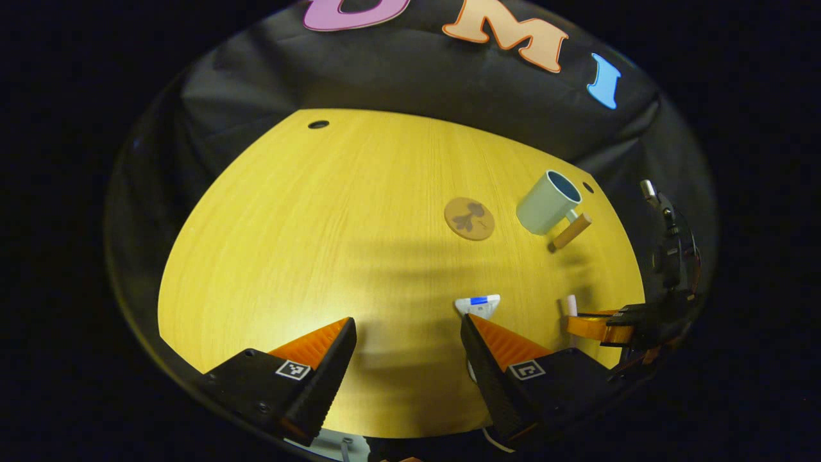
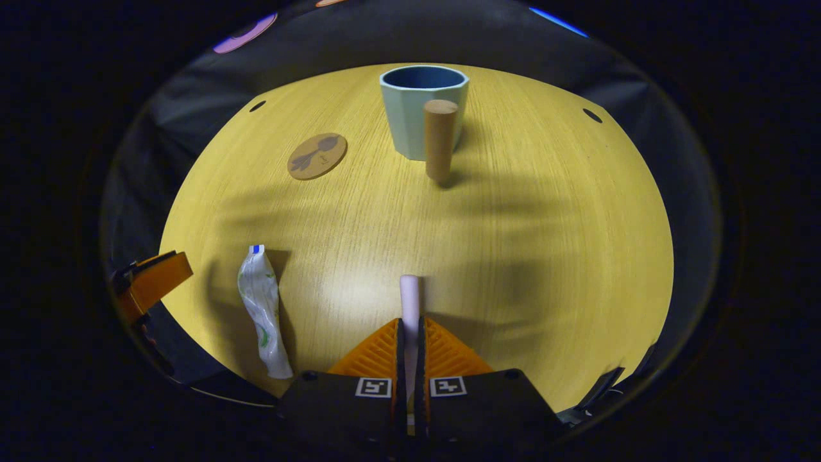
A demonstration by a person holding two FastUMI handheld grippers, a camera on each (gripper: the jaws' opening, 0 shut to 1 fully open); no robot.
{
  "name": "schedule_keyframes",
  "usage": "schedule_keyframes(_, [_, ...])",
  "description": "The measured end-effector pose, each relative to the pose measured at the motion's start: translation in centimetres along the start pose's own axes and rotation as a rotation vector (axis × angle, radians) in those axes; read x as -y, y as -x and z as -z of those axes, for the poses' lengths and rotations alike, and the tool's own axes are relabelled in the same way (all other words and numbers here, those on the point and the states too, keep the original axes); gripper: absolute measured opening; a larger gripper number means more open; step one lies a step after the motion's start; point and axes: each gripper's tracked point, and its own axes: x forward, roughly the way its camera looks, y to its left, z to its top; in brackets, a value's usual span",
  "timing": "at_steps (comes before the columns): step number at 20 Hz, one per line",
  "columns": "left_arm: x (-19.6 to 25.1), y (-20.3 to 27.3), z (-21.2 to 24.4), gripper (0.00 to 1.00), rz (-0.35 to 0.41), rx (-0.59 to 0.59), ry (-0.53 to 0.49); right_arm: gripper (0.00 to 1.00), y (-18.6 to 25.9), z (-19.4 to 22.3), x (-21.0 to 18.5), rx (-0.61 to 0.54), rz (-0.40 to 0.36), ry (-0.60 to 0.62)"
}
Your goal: Put the toothbrush and toothpaste on the desktop into the cup, then pick up the cup and place it on the coaster on the desktop.
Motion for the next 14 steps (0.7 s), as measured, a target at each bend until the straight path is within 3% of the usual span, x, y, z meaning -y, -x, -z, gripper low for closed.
schedule_keyframes(6, [5.1,-2.4,1.6,0.95,0.006,-0.156,0.003,0.07,1.7,0.0,4.6,0.055,0.009,-0.071])
schedule_keyframes(13, [6.7,-5.4,3.3,0.94,-0.064,-0.3,0.017,0.07,2.7,0.7,9.8,0.075,0.055,-0.058])
schedule_keyframes(14, [6.8,-5.6,3.4,0.89,-0.07,-0.307,0.021,0.07,2.8,0.8,10.1,0.075,0.051,-0.057])
